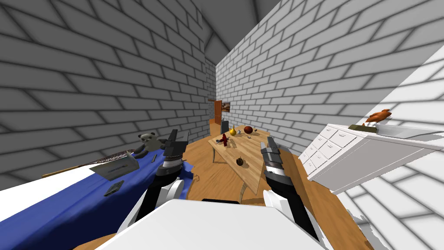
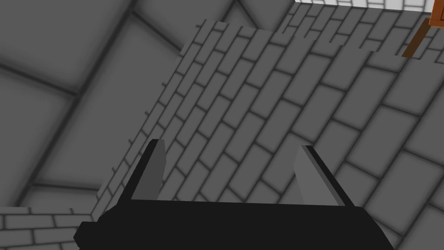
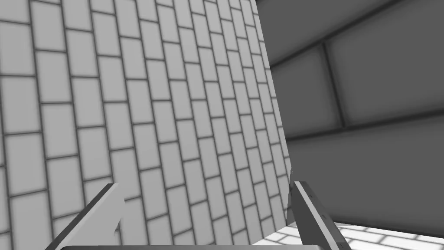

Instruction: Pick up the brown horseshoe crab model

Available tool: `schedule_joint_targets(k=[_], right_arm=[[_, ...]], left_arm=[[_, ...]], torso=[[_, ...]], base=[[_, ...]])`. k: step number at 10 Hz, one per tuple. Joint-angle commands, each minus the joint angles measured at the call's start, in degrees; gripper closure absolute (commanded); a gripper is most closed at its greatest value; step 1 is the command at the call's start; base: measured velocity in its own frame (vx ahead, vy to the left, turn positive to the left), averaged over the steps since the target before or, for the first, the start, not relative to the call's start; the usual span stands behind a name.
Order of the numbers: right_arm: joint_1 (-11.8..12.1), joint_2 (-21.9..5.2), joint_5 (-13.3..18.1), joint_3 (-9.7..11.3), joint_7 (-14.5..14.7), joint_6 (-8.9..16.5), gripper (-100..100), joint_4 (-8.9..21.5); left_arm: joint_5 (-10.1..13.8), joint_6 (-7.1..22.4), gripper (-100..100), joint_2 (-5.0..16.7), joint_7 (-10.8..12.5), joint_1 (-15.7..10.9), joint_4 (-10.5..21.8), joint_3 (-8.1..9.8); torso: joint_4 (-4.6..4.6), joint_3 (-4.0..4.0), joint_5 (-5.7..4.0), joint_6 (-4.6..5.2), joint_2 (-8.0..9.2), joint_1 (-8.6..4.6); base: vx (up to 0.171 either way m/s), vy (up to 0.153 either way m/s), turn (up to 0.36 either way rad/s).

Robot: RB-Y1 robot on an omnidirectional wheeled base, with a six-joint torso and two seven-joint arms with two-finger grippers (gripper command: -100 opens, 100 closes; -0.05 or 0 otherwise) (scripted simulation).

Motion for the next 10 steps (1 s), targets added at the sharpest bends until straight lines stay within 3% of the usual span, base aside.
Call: schedule_joint_targets(k=[1, 5, 10], right_arm=[[-0.02, -1.99, -1.19, -0.02, -0.36, -0.17, -100, 0.37], [-0.16, -7.36, -7.63, -0.12, -2.5, -1.21, -100, 2.42], [-0.28, -9.29, -14.17, -0.2, -4.17, -2.06, -100, 3.91]], left_arm=[[0.0, 0.0, 0, 0.0, 0.0, 0.0, 0.0, 0.0], [0.0, 0.0, 0, -0.01, 0.0, -0.01, 0.0, -0.01], [0.0, 0.0, 0, 0.0, 0.0, -0.01, 0.0, -0.01]], torso=[[0.0, 0.0, 0.0, 0.0, 0.0, 0.0], [0.07, 0.18, 0.08, -0.01, 0.31, 0.34], [0.04, 0.1, 0.04, -0.01, 0.17, 0.18]], base=[[-0.043, 0.039, 0.028], [-0.08, 0.089, 0.043], [-0.045, 0.053, 0.032]])
